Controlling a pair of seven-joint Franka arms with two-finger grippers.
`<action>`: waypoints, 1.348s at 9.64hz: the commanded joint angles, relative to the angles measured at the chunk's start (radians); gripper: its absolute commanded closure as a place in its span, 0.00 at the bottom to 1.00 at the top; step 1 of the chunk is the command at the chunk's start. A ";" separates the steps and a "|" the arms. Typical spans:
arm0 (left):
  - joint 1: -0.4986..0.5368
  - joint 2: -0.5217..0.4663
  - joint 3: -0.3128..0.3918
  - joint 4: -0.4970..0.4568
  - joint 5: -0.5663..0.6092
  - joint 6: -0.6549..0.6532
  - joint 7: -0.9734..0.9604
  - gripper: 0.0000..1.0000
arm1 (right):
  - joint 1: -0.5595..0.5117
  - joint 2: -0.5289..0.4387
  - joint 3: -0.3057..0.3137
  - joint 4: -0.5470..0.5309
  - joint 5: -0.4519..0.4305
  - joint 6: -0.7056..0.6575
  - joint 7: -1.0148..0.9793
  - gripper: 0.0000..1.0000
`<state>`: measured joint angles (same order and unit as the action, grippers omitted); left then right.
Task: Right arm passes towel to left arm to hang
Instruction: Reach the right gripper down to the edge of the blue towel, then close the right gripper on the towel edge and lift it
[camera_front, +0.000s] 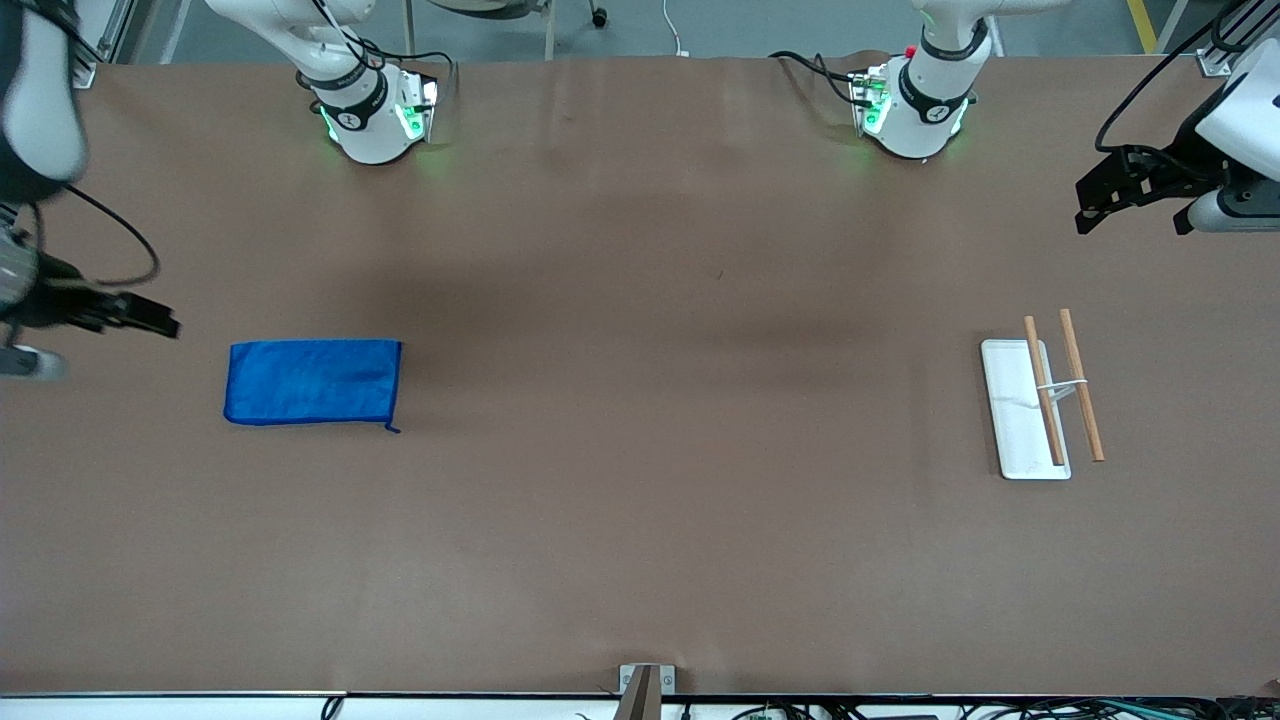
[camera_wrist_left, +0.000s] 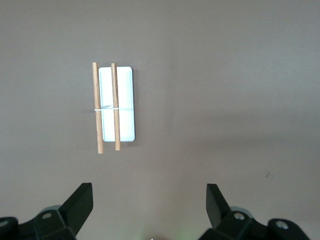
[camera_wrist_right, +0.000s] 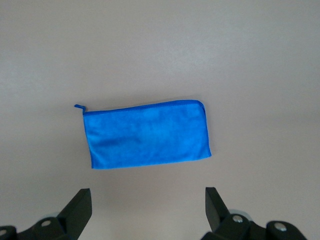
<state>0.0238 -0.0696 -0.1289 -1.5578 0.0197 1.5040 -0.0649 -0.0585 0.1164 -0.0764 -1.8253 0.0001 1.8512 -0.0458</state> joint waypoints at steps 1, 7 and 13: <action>0.001 0.017 -0.003 -0.004 0.013 -0.016 0.007 0.00 | 0.002 0.014 -0.005 -0.192 0.009 0.223 -0.049 0.00; -0.001 0.016 -0.005 -0.002 0.013 -0.019 0.005 0.00 | 0.006 0.227 -0.005 -0.471 0.008 0.779 -0.085 0.00; -0.001 0.016 -0.005 -0.004 0.013 -0.019 0.007 0.00 | 0.023 0.298 -0.003 -0.505 0.008 0.844 -0.082 0.71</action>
<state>0.0231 -0.0696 -0.1299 -1.5546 0.0197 1.5012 -0.0649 -0.0413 0.4062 -0.0759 -2.3134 -0.0002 2.6795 -0.1162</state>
